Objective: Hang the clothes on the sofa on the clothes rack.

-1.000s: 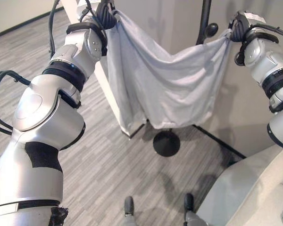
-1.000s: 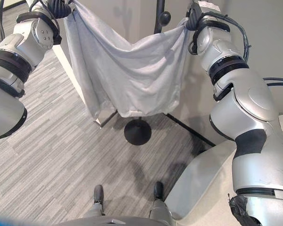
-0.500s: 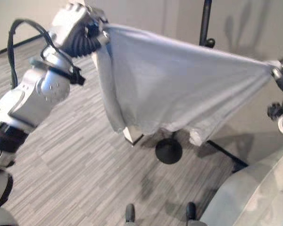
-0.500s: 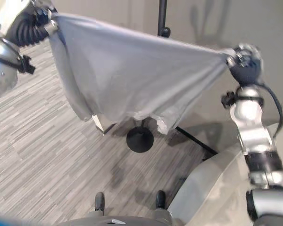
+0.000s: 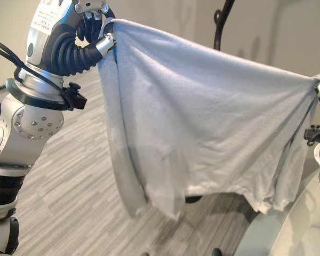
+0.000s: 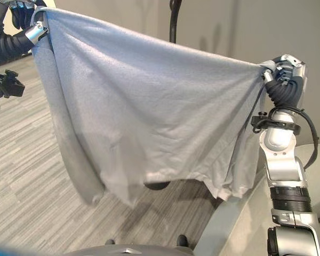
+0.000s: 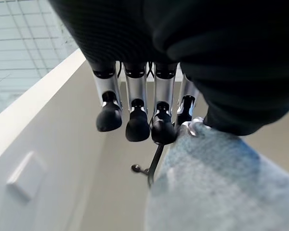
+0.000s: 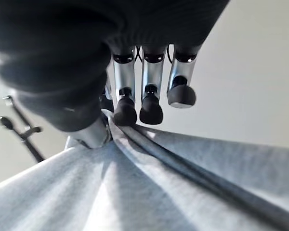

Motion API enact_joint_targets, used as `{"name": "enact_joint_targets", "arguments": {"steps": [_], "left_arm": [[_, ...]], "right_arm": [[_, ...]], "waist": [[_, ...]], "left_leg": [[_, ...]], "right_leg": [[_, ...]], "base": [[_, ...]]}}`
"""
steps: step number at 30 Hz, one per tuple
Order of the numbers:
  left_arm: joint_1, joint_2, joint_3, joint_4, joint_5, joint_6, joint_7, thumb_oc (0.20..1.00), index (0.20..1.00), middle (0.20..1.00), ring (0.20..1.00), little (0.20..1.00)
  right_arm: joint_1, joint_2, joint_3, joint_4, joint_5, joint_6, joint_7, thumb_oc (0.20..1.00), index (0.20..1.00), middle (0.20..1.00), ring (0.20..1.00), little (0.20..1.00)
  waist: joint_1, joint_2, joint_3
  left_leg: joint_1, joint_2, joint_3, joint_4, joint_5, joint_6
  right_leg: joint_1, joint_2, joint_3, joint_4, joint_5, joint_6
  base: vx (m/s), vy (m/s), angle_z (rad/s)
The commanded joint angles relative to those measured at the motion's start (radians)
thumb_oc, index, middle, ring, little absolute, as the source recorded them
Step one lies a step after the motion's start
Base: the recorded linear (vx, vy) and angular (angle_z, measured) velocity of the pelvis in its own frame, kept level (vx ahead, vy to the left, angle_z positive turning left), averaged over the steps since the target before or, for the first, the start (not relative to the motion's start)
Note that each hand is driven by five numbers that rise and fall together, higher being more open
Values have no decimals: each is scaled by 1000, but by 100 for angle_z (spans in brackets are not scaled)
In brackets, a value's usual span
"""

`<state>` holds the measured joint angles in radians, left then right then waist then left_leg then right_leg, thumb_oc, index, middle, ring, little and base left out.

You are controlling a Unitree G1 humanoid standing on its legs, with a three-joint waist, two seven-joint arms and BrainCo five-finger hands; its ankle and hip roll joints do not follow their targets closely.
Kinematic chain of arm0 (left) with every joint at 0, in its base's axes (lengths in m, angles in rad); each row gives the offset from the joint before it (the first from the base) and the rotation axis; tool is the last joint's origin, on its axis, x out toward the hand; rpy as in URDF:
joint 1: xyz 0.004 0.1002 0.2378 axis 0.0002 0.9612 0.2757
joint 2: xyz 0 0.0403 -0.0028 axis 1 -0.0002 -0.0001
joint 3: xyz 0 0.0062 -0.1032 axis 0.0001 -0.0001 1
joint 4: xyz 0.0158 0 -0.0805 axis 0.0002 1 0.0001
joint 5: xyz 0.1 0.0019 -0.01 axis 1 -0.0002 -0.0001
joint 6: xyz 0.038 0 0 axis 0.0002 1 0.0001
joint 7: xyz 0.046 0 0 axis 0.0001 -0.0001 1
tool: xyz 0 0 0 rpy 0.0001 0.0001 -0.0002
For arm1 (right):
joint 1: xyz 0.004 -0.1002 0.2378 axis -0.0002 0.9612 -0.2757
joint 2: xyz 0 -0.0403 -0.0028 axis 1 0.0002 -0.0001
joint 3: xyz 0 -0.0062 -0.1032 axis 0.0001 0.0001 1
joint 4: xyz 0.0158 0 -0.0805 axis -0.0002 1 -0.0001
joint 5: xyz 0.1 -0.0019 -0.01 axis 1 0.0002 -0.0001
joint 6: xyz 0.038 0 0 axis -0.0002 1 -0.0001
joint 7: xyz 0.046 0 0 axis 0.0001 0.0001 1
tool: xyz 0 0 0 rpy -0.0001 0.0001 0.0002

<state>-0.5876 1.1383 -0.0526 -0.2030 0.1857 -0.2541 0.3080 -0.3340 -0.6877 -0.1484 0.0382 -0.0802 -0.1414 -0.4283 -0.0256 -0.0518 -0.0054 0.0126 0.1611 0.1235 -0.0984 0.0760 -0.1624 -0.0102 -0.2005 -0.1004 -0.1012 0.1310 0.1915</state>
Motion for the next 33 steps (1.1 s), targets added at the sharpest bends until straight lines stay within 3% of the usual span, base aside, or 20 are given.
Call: {"name": "enact_joint_targets", "arguments": {"steps": [1, 4, 5, 6, 9, 12, 16, 18, 20, 21, 28, 33], "left_arm": [[1, -22, 75, 17, 25, -4, 16, 200, 200, 200, 200, 200], [-4, -24, 77, 5, 29, -6, 10, 200, 200, 200, 200, 200], [-4, -25, 79, 5, 29, -6, 10, 200, 200, 200, 200, 200], [-11, -25, 80, 10, 26, -2, 16, 200, 200, 200, 200, 200], [-17, -37, 86, 17, 30, 1, 22, 200, 200, 200, 200, 200], [-51, -43, 74, 33, 33, -1, 33, 200, 200, 200, 200, 200], [-151, -62, 17, 60, 46, 1, 71, 200, 200, 200, 200, 200], [-206, -61, -29, 94, 43, -3, 82, 200, 200, 200, 200, 200], [-237, -82, -63, 107, 46, -2, 78, 200, 200, 200, 200, 200], [-240, -91, -73, 119, 43, -2, 77, 200, 200, 200, 200, 200], [-287, -117, -133, 153, 6, -3, 70, 200, 200, 200, 200, 200], [-288, -118, -151, 143, -11, -4, 68, 200, 200, 200, 200, 200]], "right_arm": [[-102, -71, -29, -42, -25, -23, -1, 200, 200, 200, 200, 200], [-146, -98, -1, -29, -33, -19, 11, 200, 200, 200, 200, 200], [-150, -100, 0, -27, -32, -19, 11, 200, 200, 200, 200, 200], [-180, -122, 22, -16, -25, -19, 17, 200, 200, 200, 200, 200], [-193, -130, 24, -14, -17, -21, 18, 200, 200, 200, 200, 200], [-240, -183, 35, 11, -9, -20, 2, 200, 200, 200, 200, 200], [-296, -269, 48, 43, -16, -12, -42, 200, 200, 200, 200, 200], [-302, -333, 43, 68, -5, -11, -51, 200, 200, 200, 200, 200], [-277, -344, 3, 59, 10, -12, -53, 200, 200, 200, 200, 200], [-269, -369, -15, 47, 11, -16, -53, 200, 200, 200, 200, 200], [-245, -411, -48, 23, 38, -36, -59, 200, 200, 200, 200, 200], [-268, -396, -8, 36, 49, -35, -51, 200, 200, 200, 200, 200]], "waist": [[-1, 25, -61], [5, 29, -41], [6, 31, -36], [10, 43, -7], [17, 50, 4], [19, 42, 7], [-16, 40, 44], [-29, 21, 40], [-49, 2, 31], [-56, -5, 10], [-72, 16, -24], [-72, 33, -38]], "left_leg": [[41, -139, -1, 11, -144, 128], [67, -161, 9, 13, -152, 148], [70, -161, 10, 13, -152, 149], [90, -160, 23, 16, -156, 162], [106, -155, 27, 18, -160, 162], [123, -157, 19, 15, -170, 151], [141, -136, -8, 13, -175, 116], [137, -140, -37, 12, -183, 101], [141, -123, -83, 11, -188, 83], [136, -91, -110, 11, -184, 62], [48, -41, -206, 11, -143, 29], [38, -46, -177, 11, -139, 37]], "right_leg": [[25, -6, -57, 14, -111, 63], [35, -29, -68, 70, -81, 63], [31, -30, -65, 83, -88, 64], [-7, -35, -71, 194, -103, 60], [-34, -40, -77, 244, -122, 50], [-52, -46, -92, 157, -95, 45], [-164, -17, -27, 20, -46, 67], [-165, -8, -6, 14, -47, 70], [-146, 6, 9, 14, -26, 70], [-128, 14, -1, 14, -21, 70], [-79, 50, -52, 14, -76, 52], [-62, 45, -58, 14, -86, 44]], "base": [[31, 90, -1], [-1, 90, -2], [-51, 109, 0], [-50, 75, 0], [26, 20, -2], [119, -62, -9], [101, -61, -3], [191, -198, 50], [219, -298, 104], [127, -176, 90], [104, -143, 45], [68, 11, 24]]}}
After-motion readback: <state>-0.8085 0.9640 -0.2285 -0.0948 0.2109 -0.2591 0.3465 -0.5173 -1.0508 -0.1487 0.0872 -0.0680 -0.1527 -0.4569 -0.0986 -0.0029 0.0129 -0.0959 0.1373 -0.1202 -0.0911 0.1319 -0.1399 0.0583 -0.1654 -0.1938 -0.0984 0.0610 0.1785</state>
